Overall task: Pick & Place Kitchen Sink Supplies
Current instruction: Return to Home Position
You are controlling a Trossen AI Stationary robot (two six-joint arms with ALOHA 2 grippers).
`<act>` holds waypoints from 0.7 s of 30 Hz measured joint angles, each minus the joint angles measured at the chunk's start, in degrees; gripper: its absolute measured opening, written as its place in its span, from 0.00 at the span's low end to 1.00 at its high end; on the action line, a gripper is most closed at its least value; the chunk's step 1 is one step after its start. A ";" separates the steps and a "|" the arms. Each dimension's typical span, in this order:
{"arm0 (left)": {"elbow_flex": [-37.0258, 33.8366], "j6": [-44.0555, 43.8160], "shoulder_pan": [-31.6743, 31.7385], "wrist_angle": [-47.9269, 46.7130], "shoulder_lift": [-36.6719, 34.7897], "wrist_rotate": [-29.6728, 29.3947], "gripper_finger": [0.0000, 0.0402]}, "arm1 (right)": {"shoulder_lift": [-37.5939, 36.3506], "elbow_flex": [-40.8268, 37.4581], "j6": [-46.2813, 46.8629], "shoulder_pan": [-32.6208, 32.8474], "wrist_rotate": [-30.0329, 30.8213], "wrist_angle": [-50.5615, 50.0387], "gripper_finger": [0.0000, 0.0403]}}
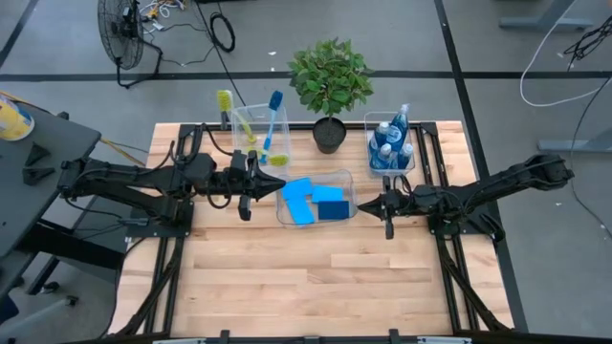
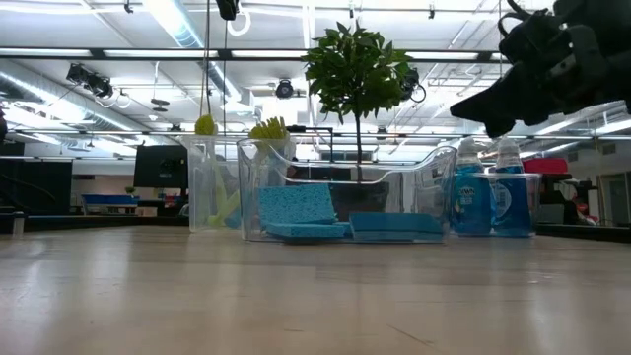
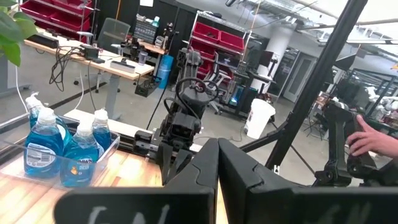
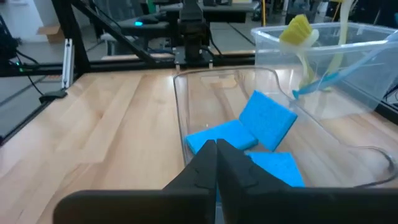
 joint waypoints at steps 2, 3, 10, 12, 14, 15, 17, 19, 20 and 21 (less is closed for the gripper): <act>0.00 0.00 0.00 0.00 0.00 0.00 0.03 | -1.52 -1.22 0.01 0.00 -0.08 0.68 0.02; 0.00 0.01 0.00 0.00 0.00 0.00 0.03 | -2.20 -2.02 0.06 0.00 -0.09 1.03 0.02; 0.00 0.00 0.02 0.00 0.01 0.00 0.03 | -6.84 -6.57 3.23 -0.01 -0.63 1.63 0.02; 0.00 0.00 0.00 0.02 0.00 0.00 0.03 | -7.81 -7.10 3.31 0.00 -0.63 1.05 0.02; 0.00 0.00 0.00 0.00 0.00 0.00 0.03 | -8.56 -7.07 3.29 0.00 -0.61 0.27 0.02; 0.00 0.00 0.02 0.02 0.00 0.00 0.03 | -9.02 -7.07 3.05 0.00 -0.61 0.15 0.02; 0.00 0.00 0.00 0.00 0.00 0.00 0.03 | -10.05 -7.07 1.88 -0.02 -0.55 -0.24 0.02; 0.00 0.00 0.00 0.01 0.00 0.00 0.03 | -11.70 -7.07 0.33 0.00 -0.52 -1.41 0.02; 0.00 0.00 0.00 0.00 0.00 0.00 0.03 | -12.76 -7.07 -0.25 -0.02 -0.52 -1.93 0.02; 0.00 0.00 0.02 0.00 0.00 0.00 0.03 | -13.85 -7.03 -0.77 0.00 -0.52 -2.84 0.02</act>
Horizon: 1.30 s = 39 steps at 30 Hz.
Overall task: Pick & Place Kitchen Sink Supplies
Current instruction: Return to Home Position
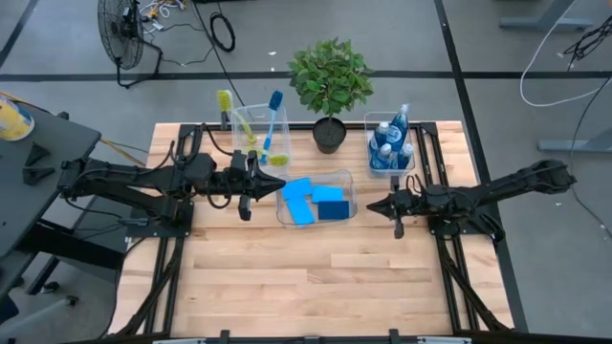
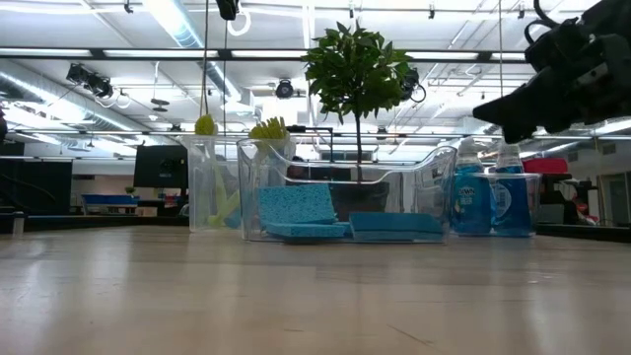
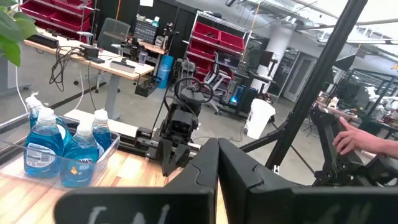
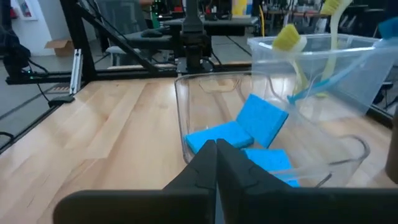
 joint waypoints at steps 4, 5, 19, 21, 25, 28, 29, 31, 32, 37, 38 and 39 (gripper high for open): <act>0.00 0.00 -0.01 0.02 0.01 0.00 0.03 | -3.80 0.02 -0.25 0.00 0.08 -6.59 0.02; 0.00 0.01 -0.01 0.00 0.00 0.00 0.03 | -4.72 0.02 -0.19 0.00 0.09 -7.95 0.02; 0.00 0.00 0.00 0.01 0.01 0.00 0.03 | -16.20 0.02 0.52 -0.01 0.55 -20.36 0.02; 0.00 0.00 0.00 0.01 0.00 -0.01 0.03 | -17.74 0.02 0.38 0.00 2.31 -22.43 0.02; 0.00 0.00 0.00 0.01 0.01 0.00 0.03 | -21.21 0.02 -0.99 -0.02 7.31 -25.09 0.02; 0.00 0.02 0.00 0.00 0.00 0.00 0.03 | -23.37 0.02 -2.46 -0.02 8.36 -25.42 0.02; 0.00 0.00 0.00 0.00 0.00 0.00 0.03 | -24.08 0.02 -2.79 -0.02 8.33 -25.46 0.02; 0.00 0.00 -0.02 0.00 0.00 0.00 0.04 | -25.36 0.04 -3.11 -0.02 8.27 -25.57 0.02; 0.00 0.02 0.00 0.02 0.00 -0.02 0.03 | -25.89 0.04 -3.18 -0.02 8.25 -25.80 0.02; 0.00 0.00 -0.02 0.02 0.02 0.00 0.03 | -28.37 0.04 -3.29 -1.38 6.52 -26.45 0.02; 0.00 0.00 -0.01 0.02 0.01 0.00 0.03 | -28.93 0.04 -3.45 -1.95 5.78 -26.57 0.02; 0.00 0.00 0.00 0.00 0.01 0.00 0.03 | -29.45 0.04 -3.69 -2.51 4.74 -26.67 0.02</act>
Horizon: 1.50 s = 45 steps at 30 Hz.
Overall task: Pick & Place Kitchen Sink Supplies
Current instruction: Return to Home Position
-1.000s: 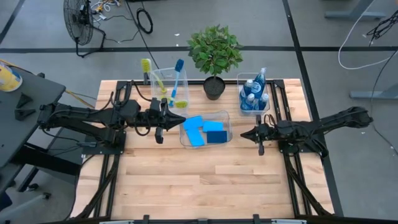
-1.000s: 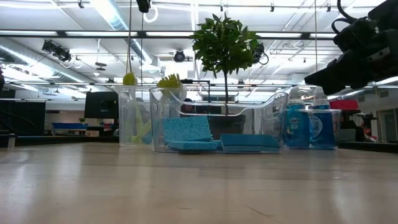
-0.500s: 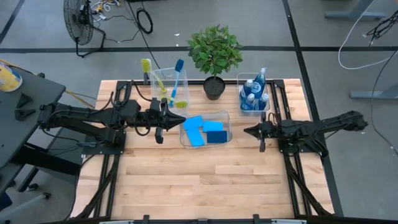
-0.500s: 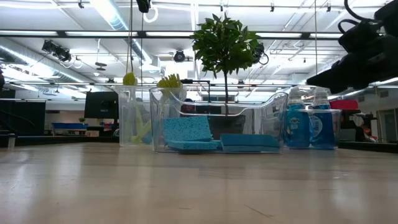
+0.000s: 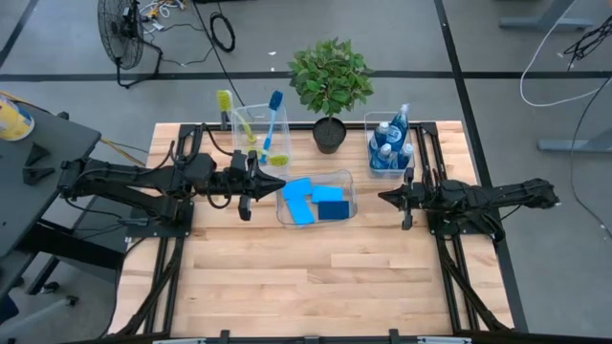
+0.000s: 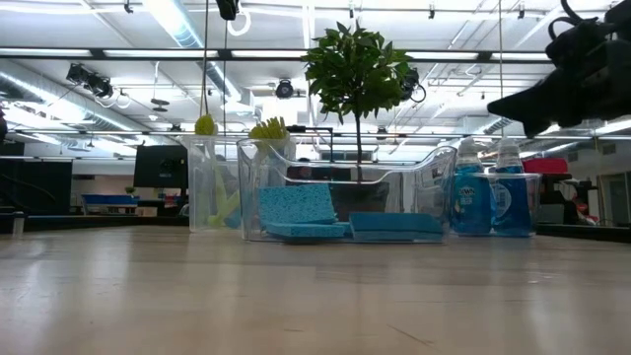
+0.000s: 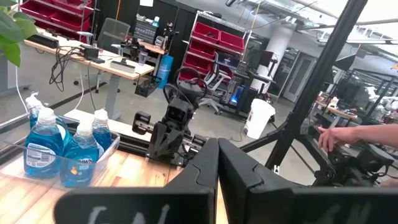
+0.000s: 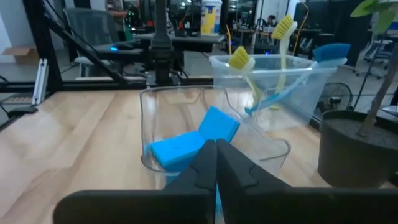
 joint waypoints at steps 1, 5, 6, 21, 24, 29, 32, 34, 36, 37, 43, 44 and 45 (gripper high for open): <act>0.00 0.00 0.00 0.02 -0.01 0.00 0.03 | -0.45 0.00 -0.17 -0.57 -0.89 -0.15 0.02; 0.00 0.00 0.00 0.01 -0.01 0.00 0.03 | -2.28 0.00 -0.32 -2.90 -4.12 -0.52 0.02; 0.00 0.00 0.00 0.01 0.00 0.00 0.03 | -2.79 0.00 -0.34 -3.47 -5.09 -0.72 0.02; 0.00 0.00 0.00 0.01 0.00 0.00 0.03 | -7.48 0.02 0.98 -7.00 -14.57 -2.43 0.02; 0.00 0.00 0.00 0.00 0.01 0.00 0.03 | -7.48 0.02 1.92 -7.00 -14.72 -2.37 0.02; 0.00 0.02 0.00 0.01 0.01 -0.01 0.03 | -7.33 0.02 2.00 -7.00 -14.70 -2.31 0.02; 0.00 0.00 -0.01 0.00 0.00 0.00 0.03 | -7.00 0.02 4.79 -7.00 -14.70 -2.36 0.02; 0.00 0.01 0.00 0.02 0.00 -0.01 0.03 | -7.03 0.02 6.82 -7.00 -14.70 -2.28 0.02; 0.00 0.00 0.00 0.00 -0.01 0.00 0.03 | -7.02 0.02 9.32 -6.98 -14.70 -2.28 0.02; 0.00 0.02 0.00 0.02 0.01 0.00 0.03 | -7.02 0.02 10.71 -6.98 -14.70 -2.28 0.02; 0.00 0.01 -0.01 0.00 0.00 -0.01 0.04 | -7.02 0.02 12.44 -6.98 -14.69 -2.27 0.02; 0.00 0.01 -0.01 0.00 -0.01 0.00 0.04 | -7.02 0.02 12.42 -6.98 -14.69 -2.26 0.02; 0.00 0.00 0.00 0.02 0.01 -0.01 0.03 | -7.02 0.02 12.39 -6.98 -14.68 -2.28 0.02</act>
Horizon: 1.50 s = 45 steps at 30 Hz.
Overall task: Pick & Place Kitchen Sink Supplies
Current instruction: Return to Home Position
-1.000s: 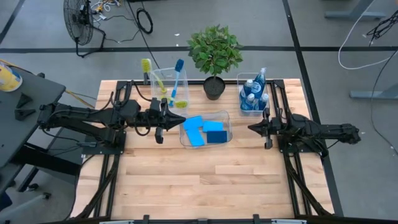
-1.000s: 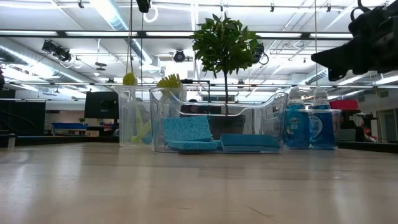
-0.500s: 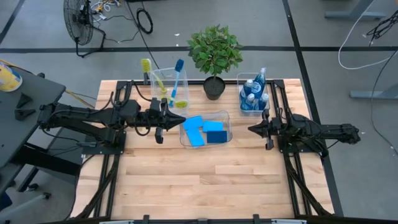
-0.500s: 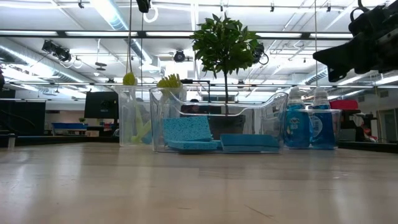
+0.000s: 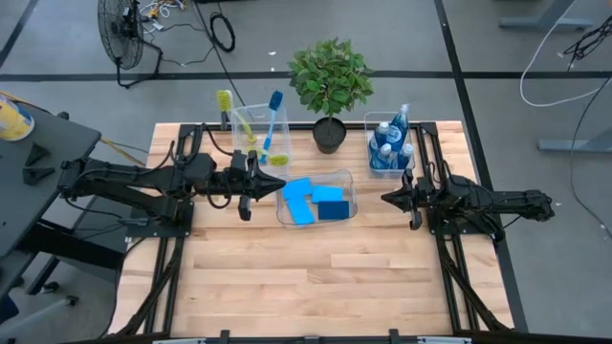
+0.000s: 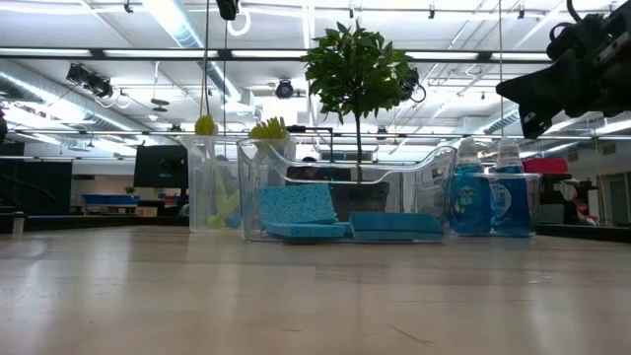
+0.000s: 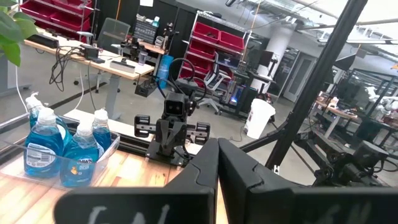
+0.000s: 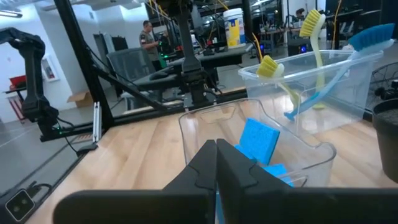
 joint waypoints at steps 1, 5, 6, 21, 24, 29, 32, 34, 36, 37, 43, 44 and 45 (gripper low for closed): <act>0.00 0.02 0.00 -0.02 0.00 0.01 0.03 | 0.00 0.00 -0.02 0.00 -0.02 0.02 0.02; 0.00 0.00 0.00 -0.01 0.00 0.01 0.03 | 0.00 0.00 -0.13 0.00 0.00 0.01 0.02; 0.00 0.00 -0.02 -0.02 0.00 0.01 0.03 | 0.00 0.00 -0.13 0.00 0.00 0.00 0.02; 0.00 0.00 0.00 0.00 0.00 0.64 0.04 | 0.00 0.00 -0.15 0.00 0.00 0.00 0.02; 0.00 -0.42 -0.02 0.25 0.00 0.86 0.03 | 0.00 0.00 -0.17 0.00 0.00 0.02 0.02; 0.00 -1.51 -0.02 0.24 0.00 0.86 0.04 | 0.00 0.00 -0.17 0.00 0.02 0.02 0.02; 0.00 -0.23 -0.02 0.30 -0.35 0.18 0.04 | 0.00 0.00 -0.17 0.00 0.02 0.01 0.02; 0.07 2.43 0.00 0.61 -0.46 -0.32 0.03 | 0.00 0.00 -0.17 0.00 0.02 0.00 0.02; 0.07 5.31 0.00 0.34 -0.39 -0.43 0.04 | 0.00 0.00 -0.17 0.00 0.02 0.02 0.02; 0.07 6.69 0.00 0.31 -0.39 -0.45 0.03 | 0.00 0.00 -0.17 0.02 0.03 0.02 0.02; 0.04 13.28 -0.02 0.27 -0.73 -0.43 0.04 | 0.00 0.00 -0.17 0.00 0.04 0.01 0.02; 0.04 13.77 -0.02 0.31 -1.05 -0.43 0.03 | 0.00 0.00 -0.17 0.00 0.04 0.00 0.02; 0.04 14.39 -0.02 0.64 -1.23 -0.45 0.03 | 0.00 0.00 -0.17 0.00 0.04 0.01 0.02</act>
